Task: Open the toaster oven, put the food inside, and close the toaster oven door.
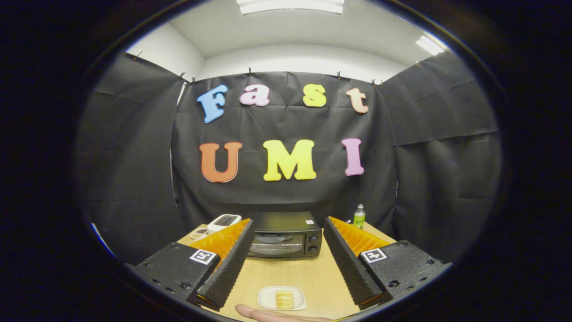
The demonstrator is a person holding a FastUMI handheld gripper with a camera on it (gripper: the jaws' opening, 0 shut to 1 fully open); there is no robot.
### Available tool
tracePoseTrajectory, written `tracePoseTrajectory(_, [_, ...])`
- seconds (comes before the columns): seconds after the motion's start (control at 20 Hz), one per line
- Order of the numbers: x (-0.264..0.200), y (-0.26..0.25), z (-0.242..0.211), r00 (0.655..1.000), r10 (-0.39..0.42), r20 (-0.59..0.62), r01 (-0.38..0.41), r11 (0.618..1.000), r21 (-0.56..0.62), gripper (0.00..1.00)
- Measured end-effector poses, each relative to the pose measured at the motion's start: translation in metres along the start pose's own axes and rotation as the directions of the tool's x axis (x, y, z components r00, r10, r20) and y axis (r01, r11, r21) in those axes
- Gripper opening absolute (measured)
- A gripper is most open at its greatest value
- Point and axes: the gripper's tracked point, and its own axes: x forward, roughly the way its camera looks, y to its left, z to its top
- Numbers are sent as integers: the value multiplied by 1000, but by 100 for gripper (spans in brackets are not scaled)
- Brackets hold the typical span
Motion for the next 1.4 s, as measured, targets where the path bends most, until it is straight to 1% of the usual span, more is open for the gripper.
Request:
tracePoseTrajectory(0.05, [12, 5, -7, 1000, 14, -7, -14, 1000, 10, 100])
tracePoseTrajectory(0.2, [55, 2, -38, 999, -16, -41, 16, 1000, 7, 100])
tracePoseTrajectory(0.35, [100, 12, -69, 995, 6, -99, -6, 1000, -3, 100])
tracePoseTrajectory(0.45, [131, 13, -96, 987, 14, -158, -18, 1000, -25, 100])
tracePoseTrajectory(0.5, [146, 14, -108, 983, 15, -183, -19, 1000, -18, 100])
tracePoseTrajectory(0.6, [177, 24, -128, 972, 43, -231, -40, 999, 15, 100])
tracePoseTrajectory(0.7, [205, 30, -147, 961, 52, -272, -50, 999, 16, 100])
tracePoseTrajectory(0.8, [229, 36, -158, 958, 45, -285, -49, 999, -5, 100])
tracePoseTrajectory(0.9, [251, 47, -164, 953, 67, -295, -79, 996, -32, 100])
tracePoseTrajectory(0.95, [261, 45, -163, 955, 50, -292, -72, 995, -65, 100])
tracePoseTrajectory(1.05, [279, 39, -155, 968, 2, -250, -32, 993, -116, 100])
tracePoseTrajectory(1.1, [288, 39, -159, 969, -8, -248, -21, 993, -114, 100])
tracePoseTrajectory(1.15, [296, 38, -167, 961, -14, -277, -12, 996, -93, 100])
tracePoseTrajectory(1.2, [304, 41, -173, 953, -1, -304, -17, 998, -58, 100])
tracePoseTrajectory(1.3, [315, 51, -182, 935, 52, -351, -55, 998, 2, 100])
tracePoseTrajectory(1.35, [318, 50, -186, 928, 45, -369, -46, 999, 6, 100])
tracePoseTrajectory(1.4, [319, 55, -192, 917, 64, -395, -63, 998, 17, 100])
